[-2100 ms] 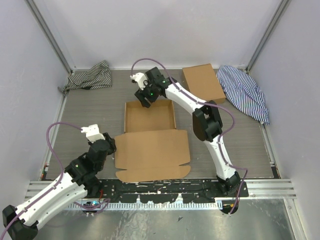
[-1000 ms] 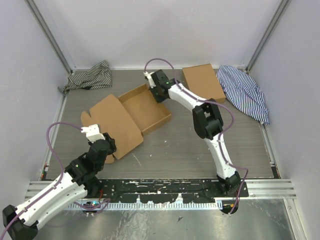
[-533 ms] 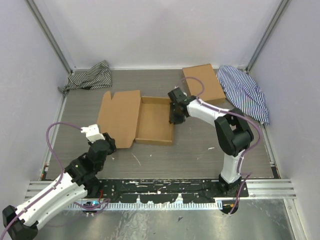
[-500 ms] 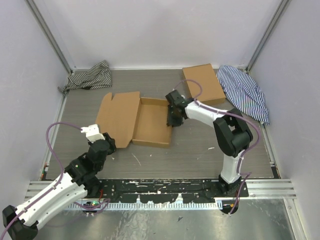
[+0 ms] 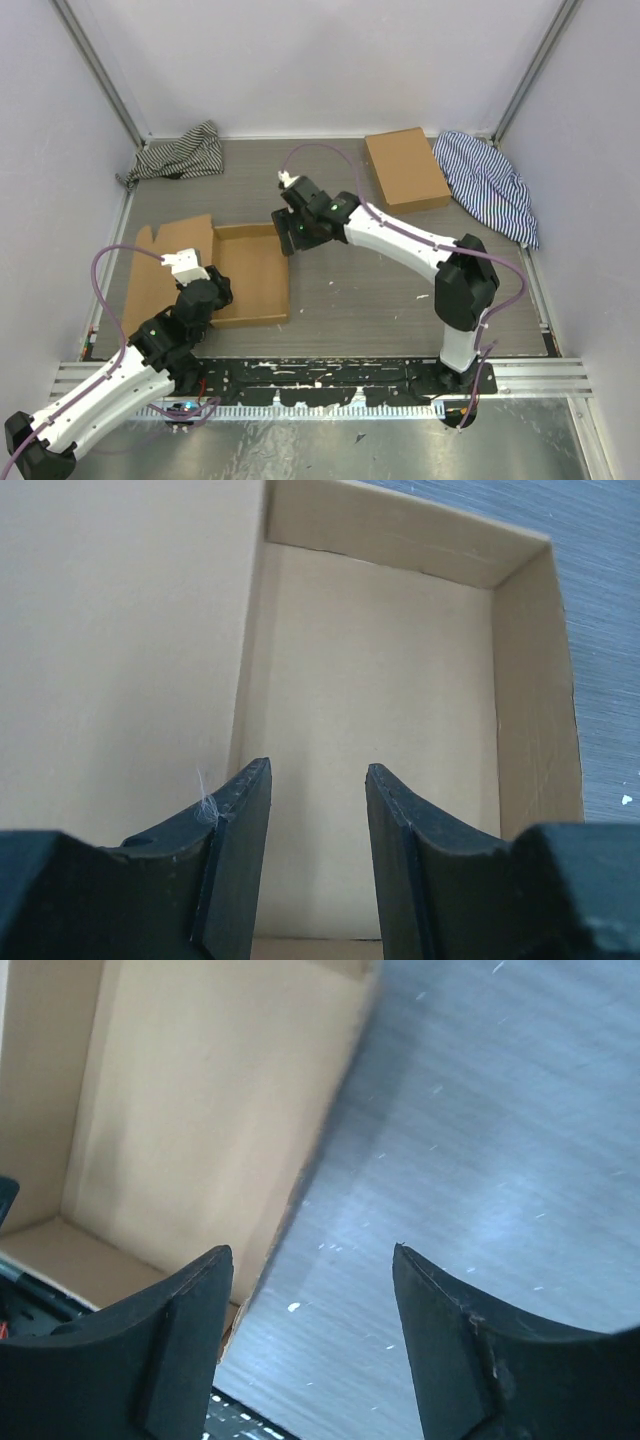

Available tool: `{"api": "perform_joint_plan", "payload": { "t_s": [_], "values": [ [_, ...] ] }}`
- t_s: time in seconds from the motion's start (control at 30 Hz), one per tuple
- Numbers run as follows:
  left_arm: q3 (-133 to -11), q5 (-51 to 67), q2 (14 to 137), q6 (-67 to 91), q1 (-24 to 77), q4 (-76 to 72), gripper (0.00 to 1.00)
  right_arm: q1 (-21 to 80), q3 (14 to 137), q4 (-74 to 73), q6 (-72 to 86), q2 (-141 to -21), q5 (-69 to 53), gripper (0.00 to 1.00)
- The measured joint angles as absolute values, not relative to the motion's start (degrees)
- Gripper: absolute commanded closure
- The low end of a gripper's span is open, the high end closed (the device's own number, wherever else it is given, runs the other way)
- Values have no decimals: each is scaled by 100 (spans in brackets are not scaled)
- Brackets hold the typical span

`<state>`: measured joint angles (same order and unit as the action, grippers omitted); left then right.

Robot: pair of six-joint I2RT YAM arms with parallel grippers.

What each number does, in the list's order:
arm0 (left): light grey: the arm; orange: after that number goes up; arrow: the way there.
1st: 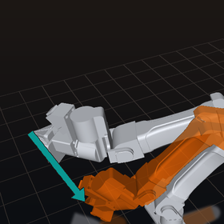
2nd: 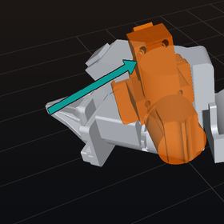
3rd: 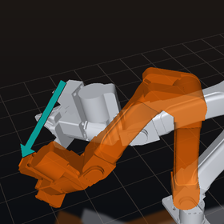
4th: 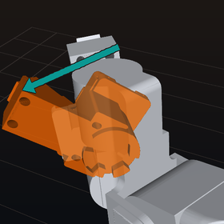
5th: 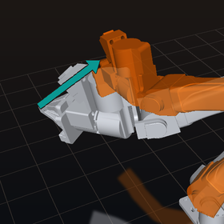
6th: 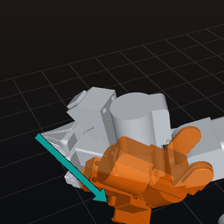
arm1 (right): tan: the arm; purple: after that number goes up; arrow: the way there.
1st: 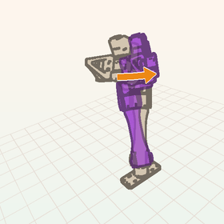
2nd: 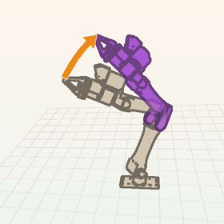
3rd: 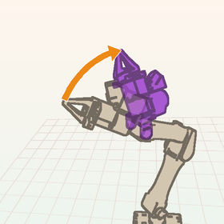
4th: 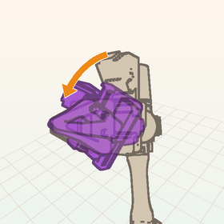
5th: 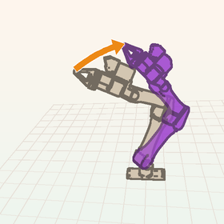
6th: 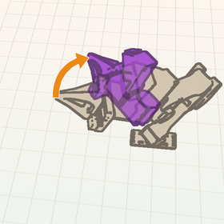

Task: Fold the paper box

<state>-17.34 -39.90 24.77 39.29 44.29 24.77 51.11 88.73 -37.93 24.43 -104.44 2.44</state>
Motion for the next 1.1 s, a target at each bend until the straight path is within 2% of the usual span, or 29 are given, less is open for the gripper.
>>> {"api": "perform_joint_plan", "payload": {
  "t_s": [0.13, 0.4, 0.6, 0.73, 0.9, 1.0, 1.03, 1.1],
  "values": [
    [-1734, -3990, 2477, 3929, 4429, 2477, 50, 4794, 9242, -3966, 1951, -10420, 231, 25],
    [-1734, -3990, 2480, 3929, 4429, 2477, 51, 4681, 9708, -3581, 502, -10665, -62, 24],
    [-1734, -3990, 2480, 3929, 4429, 2475, 50, 4663, 10363, -2689, -615, -11730, -298, 25],
    [-1734, -3990, 2491, 3929, 4429, 2477, 50, 4593, 11118, -2425, -961, -12696, -607, 25],
    [-1734, -3990, 2497, 3931, 4429, 2477, 50, 4497, 11504, -2327, -1083, -13393, -832, 26],
    [-1734, -3992, 2497, 3931, 4429, 2477, 50, 4475, 11609, -2303, -1083, -13607, -886, 31],
    [-1734, -3992, 2497, 3931, 4429, 2477, 50, 4462, 11609, -2305, -1081, -13631, -902, 35],
    [-1734, -3990, 2497, 3931, 4429, 2477, 51, 4447, 11601, -2307, -1074, -13644, -913, 54]
  ]
}}
